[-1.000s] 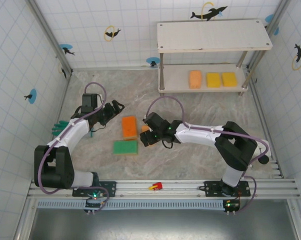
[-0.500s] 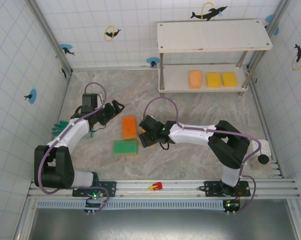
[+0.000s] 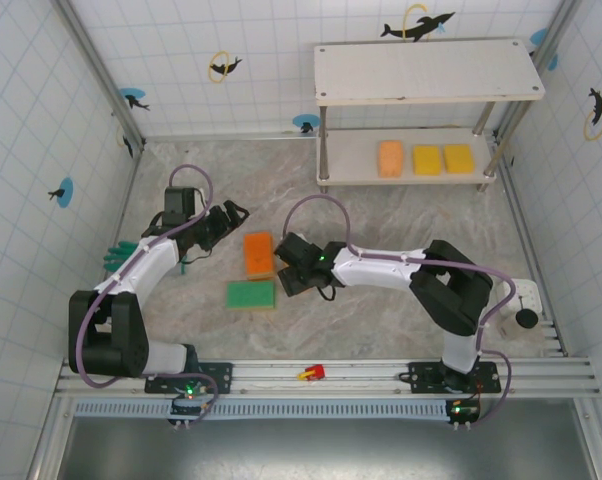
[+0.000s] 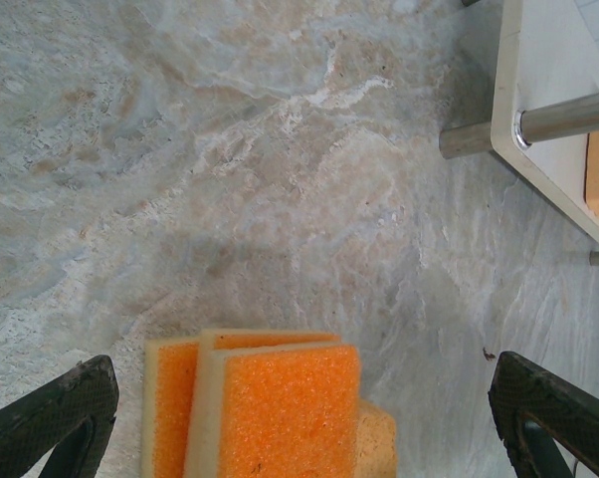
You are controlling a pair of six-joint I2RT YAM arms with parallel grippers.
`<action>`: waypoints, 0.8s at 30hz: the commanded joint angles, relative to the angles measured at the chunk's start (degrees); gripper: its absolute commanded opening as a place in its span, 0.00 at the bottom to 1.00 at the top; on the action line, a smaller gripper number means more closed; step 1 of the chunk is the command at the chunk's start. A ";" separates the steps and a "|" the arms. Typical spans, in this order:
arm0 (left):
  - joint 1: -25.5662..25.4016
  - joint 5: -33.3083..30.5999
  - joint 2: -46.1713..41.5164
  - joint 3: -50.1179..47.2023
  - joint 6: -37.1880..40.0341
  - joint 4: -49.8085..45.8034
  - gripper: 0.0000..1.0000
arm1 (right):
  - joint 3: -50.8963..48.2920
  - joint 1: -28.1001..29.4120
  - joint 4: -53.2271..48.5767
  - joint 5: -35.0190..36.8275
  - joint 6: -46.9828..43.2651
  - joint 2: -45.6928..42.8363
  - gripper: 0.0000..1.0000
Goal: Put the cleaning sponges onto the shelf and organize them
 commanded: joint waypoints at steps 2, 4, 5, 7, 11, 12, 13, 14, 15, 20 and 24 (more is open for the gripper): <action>-0.02 0.41 0.22 -0.75 1.09 0.19 0.97 | 2.38 0.73 -1.54 0.25 -0.32 1.80 0.78; -0.11 0.24 0.07 -0.79 1.14 0.00 0.97 | 2.68 0.86 -1.67 0.11 -0.59 2.19 0.78; -0.13 0.15 0.05 -0.77 1.20 0.00 0.97 | 2.81 0.95 -1.90 0.12 -0.59 2.37 0.78; -0.16 0.15 0.05 -0.88 1.06 0.02 0.97 | 2.87 0.95 -1.93 0.04 -0.63 2.72 0.78; -0.14 0.06 0.05 -0.98 1.11 0.00 0.97 | 2.94 0.91 -2.12 0.31 -0.63 3.40 0.73; -0.23 0.06 -0.08 -1.05 1.03 0.01 0.97 | 3.02 0.95 -2.23 0.42 -0.63 3.55 0.72; -0.11 0.06 -0.05 -1.06 1.03 0.02 0.97 | 3.13 0.95 -2.34 0.55 -0.63 3.72 0.71; -0.12 0.06 -0.12 -1.06 1.02 -0.04 0.97 | 3.13 0.95 -2.26 0.66 -0.63 3.76 0.70; -0.08 0.06 -0.12 -0.99 1.02 -0.07 0.97 | 3.12 0.93 -2.29 0.77 -0.63 3.79 0.69; -0.11 -0.11 -0.05 -1.06 1.00 -0.11 0.97 | 2.90 0.86 -2.18 1.39 -0.68 3.76 0.64; -0.12 -0.03 0.22 -1.06 0.94 0.10 0.97 | 2.88 0.82 -2.10 1.91 -0.70 3.69 0.59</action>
